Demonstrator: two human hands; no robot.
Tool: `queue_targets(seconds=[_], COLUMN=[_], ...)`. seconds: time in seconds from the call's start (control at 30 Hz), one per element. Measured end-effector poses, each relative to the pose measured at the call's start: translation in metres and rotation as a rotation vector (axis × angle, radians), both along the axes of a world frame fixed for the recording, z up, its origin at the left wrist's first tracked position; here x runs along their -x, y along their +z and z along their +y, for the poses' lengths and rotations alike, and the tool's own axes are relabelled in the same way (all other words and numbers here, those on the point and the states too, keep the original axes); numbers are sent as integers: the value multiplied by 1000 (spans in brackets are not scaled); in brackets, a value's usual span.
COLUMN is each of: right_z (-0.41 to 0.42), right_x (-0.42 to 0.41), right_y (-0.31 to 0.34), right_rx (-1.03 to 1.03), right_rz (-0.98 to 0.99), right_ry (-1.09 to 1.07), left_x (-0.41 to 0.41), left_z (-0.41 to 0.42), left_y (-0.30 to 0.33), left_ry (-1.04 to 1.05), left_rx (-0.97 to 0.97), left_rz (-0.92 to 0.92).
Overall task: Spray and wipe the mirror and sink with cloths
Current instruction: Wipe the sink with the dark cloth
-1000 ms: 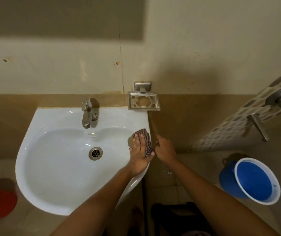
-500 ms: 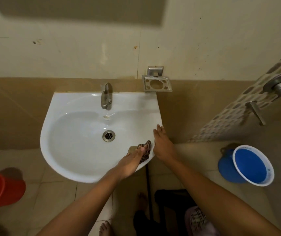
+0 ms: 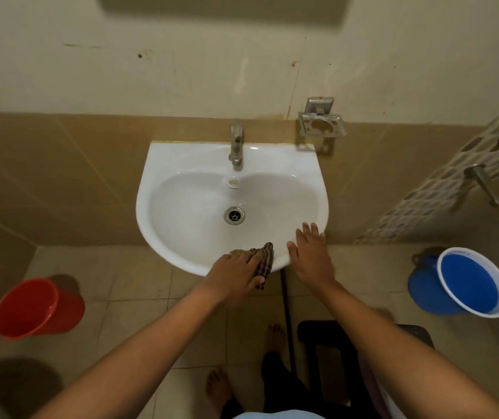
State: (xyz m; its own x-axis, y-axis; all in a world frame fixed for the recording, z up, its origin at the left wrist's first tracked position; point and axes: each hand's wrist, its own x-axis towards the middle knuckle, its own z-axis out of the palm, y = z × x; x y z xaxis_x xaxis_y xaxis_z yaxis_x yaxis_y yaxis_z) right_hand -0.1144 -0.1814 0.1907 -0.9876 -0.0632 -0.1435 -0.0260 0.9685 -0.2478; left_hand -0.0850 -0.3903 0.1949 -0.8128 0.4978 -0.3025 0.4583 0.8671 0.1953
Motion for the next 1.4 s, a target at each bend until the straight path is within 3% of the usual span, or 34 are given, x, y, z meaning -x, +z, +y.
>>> queue_targets(seconds=[0.13, 0.27, 0.63, 0.77, 0.87, 1.07, 1.2, 1.4], right_z=[-9, -9, -7, -6, -8, -8, -9, -13], right_x=[-9, -11, -10, -11, -11, -10, -11, -13], right_y=[-2, -2, -10, -14, -16, -18, -14, -5], right_rx=[42, 84, 13, 59, 70, 30, 28, 28], right_rz=[43, 50, 82, 120, 154, 159, 145, 108], right_ry=[-21, -41, -36, -53, -58, -61, -60, -69], left_x=[-9, -8, 48, 80, 107, 145, 149, 127], left_z=[-53, -102, -184, -192, -188, -179, -176, -175], left_y=[4, 8, 11, 21, 23, 10, 7, 5], left_ry=[-43, -35, -22, -29, -82, -130, -139, -98], left_rx=[86, 50, 97, 226, 441, 724, 789, 704], left_rz=[63, 85, 63, -21, -42, 35, 46, -4])
